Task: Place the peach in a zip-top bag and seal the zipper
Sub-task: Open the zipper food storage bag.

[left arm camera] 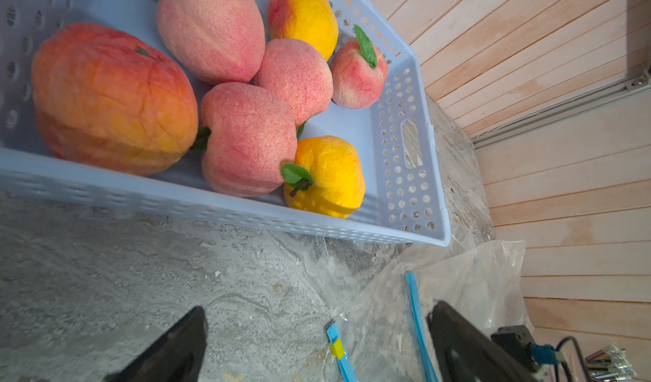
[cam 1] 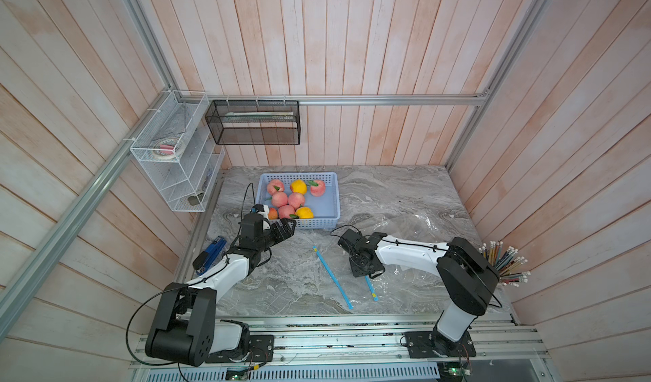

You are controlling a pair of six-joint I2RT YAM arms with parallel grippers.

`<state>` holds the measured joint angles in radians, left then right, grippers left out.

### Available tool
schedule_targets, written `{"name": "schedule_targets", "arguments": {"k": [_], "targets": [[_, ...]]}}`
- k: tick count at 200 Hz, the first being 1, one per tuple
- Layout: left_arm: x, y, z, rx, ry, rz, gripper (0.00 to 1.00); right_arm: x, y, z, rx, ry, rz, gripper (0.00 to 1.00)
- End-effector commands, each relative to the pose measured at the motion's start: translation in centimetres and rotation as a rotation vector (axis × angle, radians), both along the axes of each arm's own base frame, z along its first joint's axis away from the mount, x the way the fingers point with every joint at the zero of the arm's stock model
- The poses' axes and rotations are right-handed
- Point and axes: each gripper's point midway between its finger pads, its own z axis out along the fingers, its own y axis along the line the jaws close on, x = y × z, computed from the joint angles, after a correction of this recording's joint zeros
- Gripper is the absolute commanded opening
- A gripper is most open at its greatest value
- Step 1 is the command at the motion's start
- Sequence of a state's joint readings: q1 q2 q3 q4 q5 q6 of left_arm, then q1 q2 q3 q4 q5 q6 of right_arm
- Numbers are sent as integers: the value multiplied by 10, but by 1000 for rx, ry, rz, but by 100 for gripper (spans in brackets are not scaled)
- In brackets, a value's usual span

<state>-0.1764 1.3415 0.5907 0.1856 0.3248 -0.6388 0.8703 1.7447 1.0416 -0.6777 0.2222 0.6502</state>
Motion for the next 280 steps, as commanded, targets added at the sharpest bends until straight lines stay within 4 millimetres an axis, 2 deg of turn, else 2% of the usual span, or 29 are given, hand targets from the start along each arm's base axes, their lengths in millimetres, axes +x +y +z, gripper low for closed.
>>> {"name": "schedule_targets", "arguments": {"k": [1, 28, 54, 85, 122, 142, 155, 169, 191, 235, 280], "targets": [[-2, 1, 2, 8, -11, -13, 100, 4, -8, 9, -12, -30, -10, 0], [-3, -9, 9, -36, -26, -62, 100, 15, -7, 28, 48, -82, -22, 0], [-9, -35, 20, -128, -47, -157, 100, 31, -6, 54, 165, -149, -27, 0], [-25, -93, 36, -253, -59, -322, 98, 50, -4, 89, 378, -217, -42, 0], [-49, -165, 52, -373, -78, -493, 96, 68, -12, 125, 568, -256, -46, 0], [-62, -201, 50, -387, -47, -582, 92, 73, -16, 138, 621, -279, -51, 0], [-66, -218, 44, -371, -23, -613, 88, 75, -18, 145, 644, -299, -50, 0], [-65, -226, 39, -349, -13, -614, 85, 74, -17, 149, 656, -311, -47, 0], [-61, -233, 43, -327, -32, -626, 80, 71, -17, 149, 667, -310, -48, 0], [-46, -249, 33, -189, -2, -618, 64, 67, -17, 148, 682, -301, -42, 0], [-38, -268, 28, -173, 7, -666, 48, 62, -15, 142, 696, -283, -30, 0]]}}
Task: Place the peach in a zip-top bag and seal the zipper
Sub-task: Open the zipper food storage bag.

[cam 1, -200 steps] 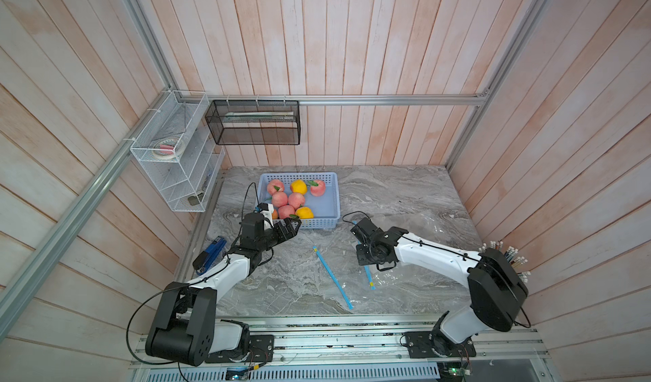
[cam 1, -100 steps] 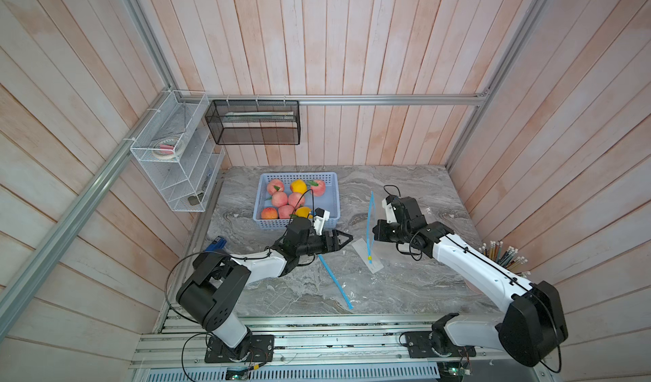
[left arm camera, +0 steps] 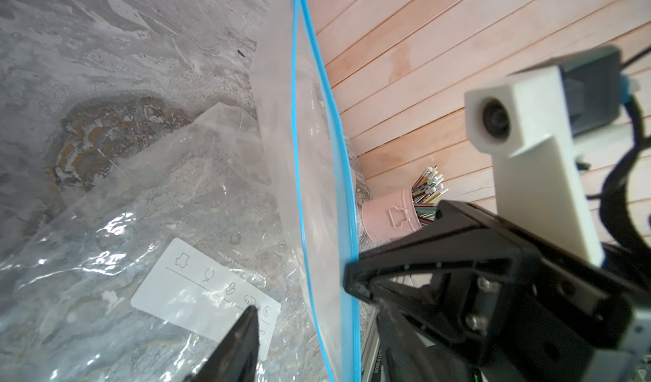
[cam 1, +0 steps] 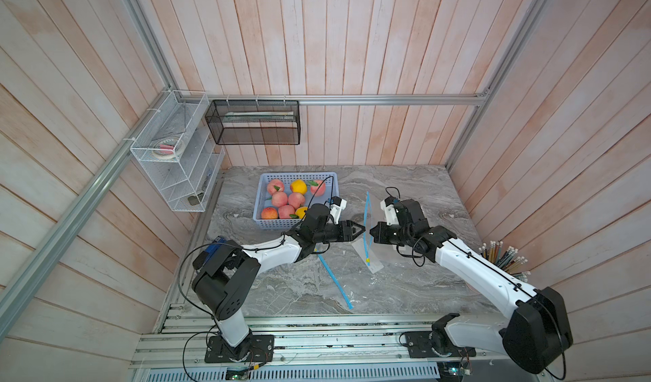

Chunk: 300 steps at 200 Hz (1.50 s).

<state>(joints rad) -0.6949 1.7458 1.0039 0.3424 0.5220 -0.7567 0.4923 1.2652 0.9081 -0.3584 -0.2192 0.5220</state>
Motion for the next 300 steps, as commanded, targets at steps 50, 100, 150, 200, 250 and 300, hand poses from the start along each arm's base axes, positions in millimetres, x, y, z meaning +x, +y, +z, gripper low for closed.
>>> {"name": "schedule_targets", "arguments": {"k": [50, 100, 150, 200, 250, 300], "targets": [[16, -22, -22, 84, -9, -45, 34, -7, 2, -2, 15, -10, 40, 0], [22, -27, -24, 93, -8, -51, 11, -9, 4, -7, 0, -2, 50, 0], [19, -28, -4, 34, 19, -33, 0, 12, -17, -19, -197, -34, -127, 27], [22, -22, 0, 35, 63, 23, 0, 24, -16, -5, -242, -85, -238, 35], [22, -21, 10, 10, 80, 40, 0, 36, -20, -4, -259, -88, -309, 29], [23, -19, 12, 6, 89, 47, 0, 45, 4, 10, -123, -121, -278, 29]]}}
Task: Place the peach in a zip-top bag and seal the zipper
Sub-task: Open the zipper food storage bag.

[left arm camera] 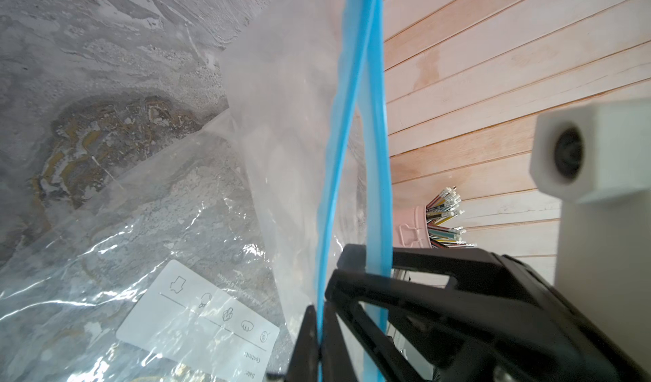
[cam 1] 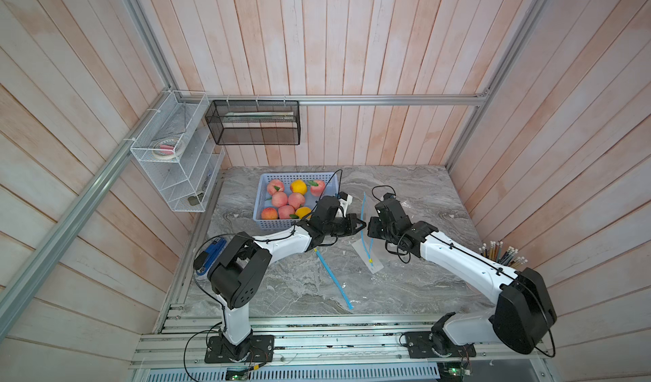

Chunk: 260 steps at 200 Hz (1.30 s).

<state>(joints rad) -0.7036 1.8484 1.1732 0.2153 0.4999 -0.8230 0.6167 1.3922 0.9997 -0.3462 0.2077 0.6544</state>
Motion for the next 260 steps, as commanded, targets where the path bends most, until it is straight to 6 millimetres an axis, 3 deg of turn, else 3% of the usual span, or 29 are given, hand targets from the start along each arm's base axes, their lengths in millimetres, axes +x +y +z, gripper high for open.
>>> {"name": "schedule_targets", "arguments": {"k": [1, 21, 35, 45, 68, 126, 166, 196, 229, 260], "targets": [[2, 1, 16, -19, -10, 13, 0, 8, 11, 14, 64, -36, -4, 29], [2, 2, 17, -27, -2, 12, 0, 10, 11, 15, 55, -45, -3, 24], [3, 4, 17, -29, 0, 19, 0, 10, 11, 14, 47, -51, 7, 7], [5, 7, 18, -30, 5, 27, 0, 12, 9, 16, 27, -56, 9, 0], [9, 17, 14, -26, 22, 51, 0, 16, -9, 20, -80, -72, -39, 0], [17, 42, -11, 89, 25, 106, 0, 28, -51, 53, -303, -144, -149, 0], [27, 47, -23, 194, 8, 115, 0, 37, -57, 89, -272, -213, -182, 0], [35, 42, -19, 227, -22, 94, 0, 42, -43, 103, -227, -247, -125, 0], [42, 36, 7, 201, -84, 77, 27, 47, -25, 98, -171, -242, -59, 0], [46, 45, 42, 146, -159, 67, 55, 55, -19, 87, -130, -221, -58, 0]]}}
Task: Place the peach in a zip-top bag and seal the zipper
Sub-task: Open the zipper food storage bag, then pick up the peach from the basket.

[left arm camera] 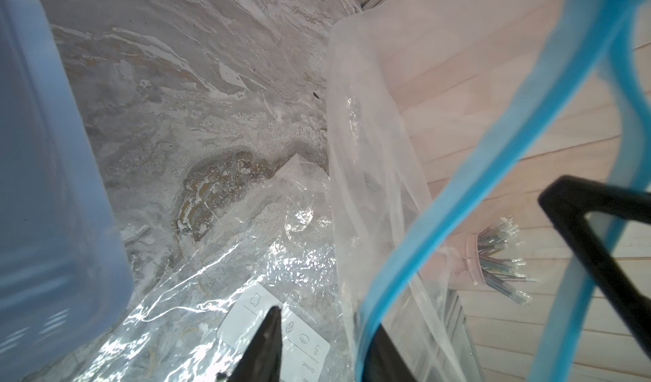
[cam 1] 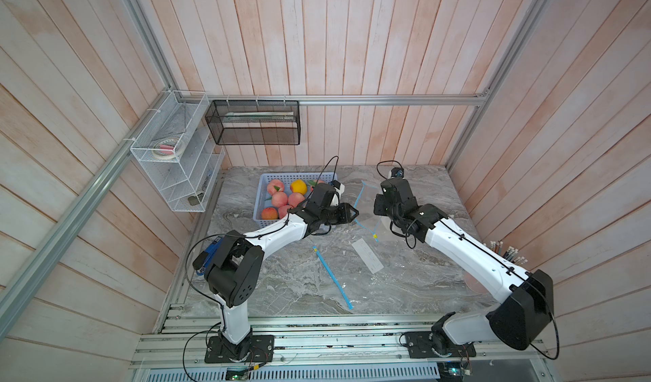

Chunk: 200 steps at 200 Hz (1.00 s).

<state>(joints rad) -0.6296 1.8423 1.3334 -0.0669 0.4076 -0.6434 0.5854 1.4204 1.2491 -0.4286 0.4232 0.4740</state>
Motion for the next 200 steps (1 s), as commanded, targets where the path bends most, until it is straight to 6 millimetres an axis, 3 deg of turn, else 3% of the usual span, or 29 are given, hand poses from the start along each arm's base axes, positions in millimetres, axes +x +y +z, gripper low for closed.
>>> {"name": "schedule_targets", "arguments": {"k": [1, 24, 44, 71, 83, 102, 144, 200], "targets": [[4, 11, 30, -21, -77, -13, 57, 10, 8, -1, 48, 1, 21, 0], [6, 34, 57, -12, -168, 22, 72, 17, 13, -5, 97, 5, 37, 0], [15, 72, 60, 42, -213, 121, 86, 23, 17, -11, 106, 16, 46, 0], [31, 137, 38, 183, -210, 283, 100, 28, 24, -17, 128, 29, 78, 0], [39, 163, 24, 254, -181, 342, 100, 29, 25, -22, 132, 37, 84, 0], [47, 186, 2, 357, -136, 373, 100, 28, 26, -25, 144, 46, 88, 0], [55, 182, -39, 479, 8, 300, 100, 25, 24, -34, 158, 67, 87, 0], [61, 180, -72, 700, 73, 244, 96, 18, 22, -37, 175, 68, 89, 0]]}}
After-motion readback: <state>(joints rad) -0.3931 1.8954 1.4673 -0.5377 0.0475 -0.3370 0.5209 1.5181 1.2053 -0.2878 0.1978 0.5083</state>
